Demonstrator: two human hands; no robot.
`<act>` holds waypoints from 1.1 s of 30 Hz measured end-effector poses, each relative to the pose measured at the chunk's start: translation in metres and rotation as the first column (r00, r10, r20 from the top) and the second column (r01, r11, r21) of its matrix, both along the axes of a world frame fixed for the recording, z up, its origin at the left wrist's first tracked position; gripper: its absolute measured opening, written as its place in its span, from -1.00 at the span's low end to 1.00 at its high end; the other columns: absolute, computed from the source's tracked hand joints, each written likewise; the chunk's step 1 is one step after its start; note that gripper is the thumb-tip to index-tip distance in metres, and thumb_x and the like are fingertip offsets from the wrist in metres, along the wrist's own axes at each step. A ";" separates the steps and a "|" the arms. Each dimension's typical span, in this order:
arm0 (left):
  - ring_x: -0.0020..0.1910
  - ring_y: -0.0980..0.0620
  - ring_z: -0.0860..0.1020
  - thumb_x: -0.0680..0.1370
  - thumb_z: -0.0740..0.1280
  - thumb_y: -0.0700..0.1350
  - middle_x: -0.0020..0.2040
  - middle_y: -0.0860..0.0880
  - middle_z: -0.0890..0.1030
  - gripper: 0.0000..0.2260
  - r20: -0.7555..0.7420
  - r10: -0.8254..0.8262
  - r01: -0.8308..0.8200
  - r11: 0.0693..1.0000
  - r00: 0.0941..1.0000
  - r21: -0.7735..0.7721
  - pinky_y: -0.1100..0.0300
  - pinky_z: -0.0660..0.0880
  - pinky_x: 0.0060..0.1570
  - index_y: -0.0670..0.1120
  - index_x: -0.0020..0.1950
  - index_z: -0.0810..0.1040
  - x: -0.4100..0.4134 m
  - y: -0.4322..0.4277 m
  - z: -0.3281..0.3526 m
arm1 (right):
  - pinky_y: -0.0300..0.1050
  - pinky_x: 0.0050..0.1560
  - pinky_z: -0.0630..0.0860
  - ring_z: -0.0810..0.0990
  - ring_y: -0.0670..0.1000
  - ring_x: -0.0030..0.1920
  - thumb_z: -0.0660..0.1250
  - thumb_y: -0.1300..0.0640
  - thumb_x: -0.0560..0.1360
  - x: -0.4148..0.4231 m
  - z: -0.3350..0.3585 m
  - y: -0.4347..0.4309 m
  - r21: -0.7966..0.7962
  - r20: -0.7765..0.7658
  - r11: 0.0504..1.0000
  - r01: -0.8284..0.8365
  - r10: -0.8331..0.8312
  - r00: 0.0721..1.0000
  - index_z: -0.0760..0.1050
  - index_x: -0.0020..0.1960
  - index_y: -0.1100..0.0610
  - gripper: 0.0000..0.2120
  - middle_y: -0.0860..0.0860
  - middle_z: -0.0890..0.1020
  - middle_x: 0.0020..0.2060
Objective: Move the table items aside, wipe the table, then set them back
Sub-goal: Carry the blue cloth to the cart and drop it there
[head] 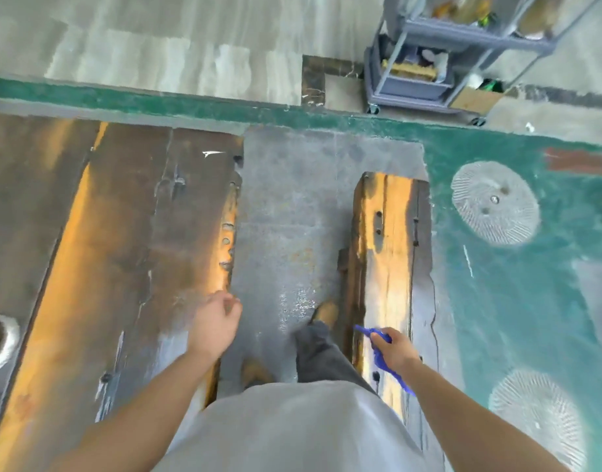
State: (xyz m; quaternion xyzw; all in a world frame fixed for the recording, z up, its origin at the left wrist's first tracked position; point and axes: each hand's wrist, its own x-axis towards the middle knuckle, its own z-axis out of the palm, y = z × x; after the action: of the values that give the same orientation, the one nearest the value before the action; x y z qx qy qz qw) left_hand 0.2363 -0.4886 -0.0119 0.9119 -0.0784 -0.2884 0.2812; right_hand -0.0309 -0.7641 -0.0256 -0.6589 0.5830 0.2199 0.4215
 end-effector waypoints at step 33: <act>0.10 -0.06 0.70 0.56 0.26 0.12 0.09 -0.19 0.71 -0.57 -0.411 -0.475 0.622 0.673 0.778 0.400 0.19 0.54 0.04 -0.13 0.27 0.62 0.289 -0.294 -0.037 | -0.09 -0.06 0.41 0.54 0.06 -0.15 0.30 -0.08 0.66 0.389 0.020 -0.373 0.043 0.321 0.994 -0.101 0.082 0.943 0.47 -0.18 0.00 -0.72 0.05 0.61 -0.17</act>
State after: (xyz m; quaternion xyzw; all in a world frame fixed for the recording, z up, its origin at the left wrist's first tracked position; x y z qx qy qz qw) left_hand 0.5256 -0.7831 -0.0488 0.8362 -0.2320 -0.4925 -0.0660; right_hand 0.3581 -1.1369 -0.0058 -0.6994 0.4692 0.1469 0.5187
